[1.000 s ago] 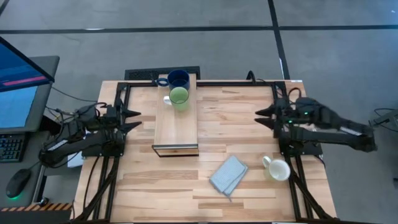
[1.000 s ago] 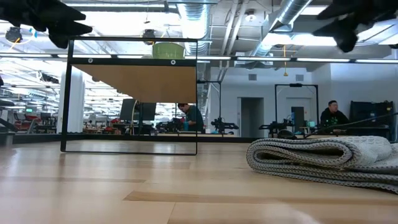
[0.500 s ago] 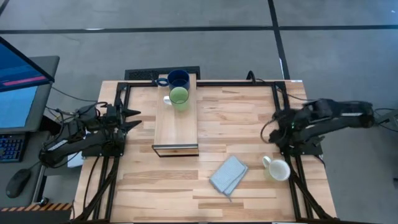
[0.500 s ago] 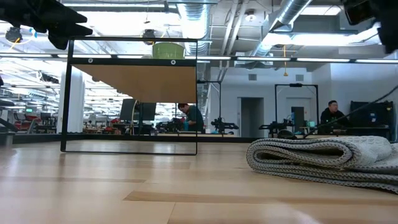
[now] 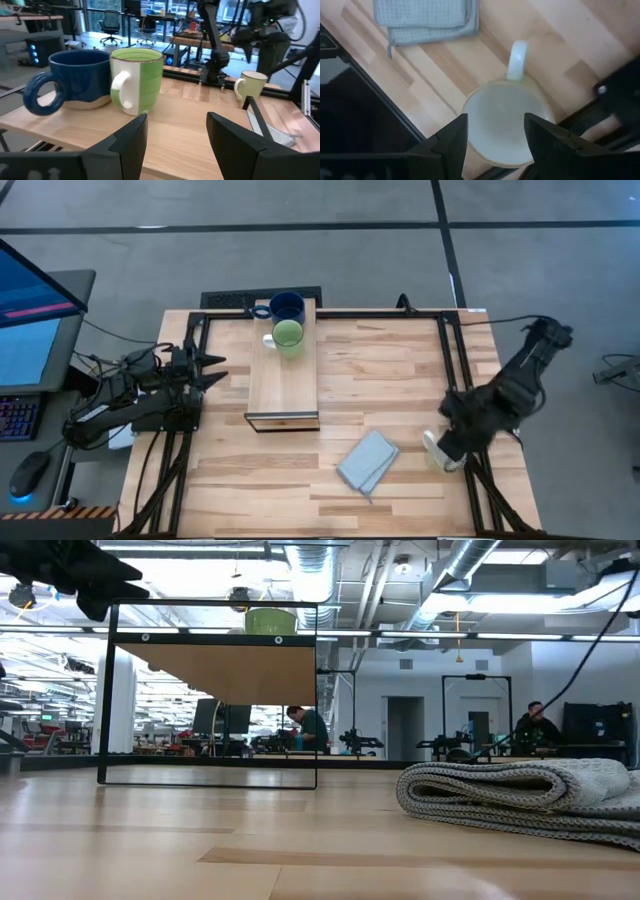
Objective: Stack small to large cups/mugs on shelf
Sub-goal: Put the white yellow mug on the shelf
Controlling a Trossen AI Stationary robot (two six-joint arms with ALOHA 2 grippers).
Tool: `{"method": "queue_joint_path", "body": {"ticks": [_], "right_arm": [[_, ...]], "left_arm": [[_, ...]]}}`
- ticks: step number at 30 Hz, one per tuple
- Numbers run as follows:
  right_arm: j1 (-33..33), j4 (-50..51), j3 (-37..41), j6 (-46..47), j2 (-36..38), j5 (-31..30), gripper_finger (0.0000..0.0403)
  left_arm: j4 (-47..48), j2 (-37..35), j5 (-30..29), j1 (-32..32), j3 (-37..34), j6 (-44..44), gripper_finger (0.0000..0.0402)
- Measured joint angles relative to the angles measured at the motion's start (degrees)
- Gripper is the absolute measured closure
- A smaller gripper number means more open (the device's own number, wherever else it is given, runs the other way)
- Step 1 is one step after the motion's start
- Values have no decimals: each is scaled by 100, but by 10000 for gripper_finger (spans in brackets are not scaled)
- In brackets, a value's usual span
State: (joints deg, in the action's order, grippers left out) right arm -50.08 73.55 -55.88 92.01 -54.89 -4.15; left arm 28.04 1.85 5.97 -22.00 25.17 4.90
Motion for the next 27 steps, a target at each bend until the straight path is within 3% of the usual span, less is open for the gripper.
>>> {"method": "queue_joint_path", "body": {"ticks": [6,14,19,27], "right_arm": [[-1286,-243,0,1835,-275,-492,187],[-2020,-335,0,3772,-790,-644,187],[-2093,57,0,4341,-1189,-636,187],[-2068,248,0,4467,-1468,-243,187]], "left_arm": [[13,0,-86,0,0,34,207],[13,0,-86,0,0,34,207],[14,0,-86,1,2,32,207],[15,0,-84,0,2,34,207]]}}
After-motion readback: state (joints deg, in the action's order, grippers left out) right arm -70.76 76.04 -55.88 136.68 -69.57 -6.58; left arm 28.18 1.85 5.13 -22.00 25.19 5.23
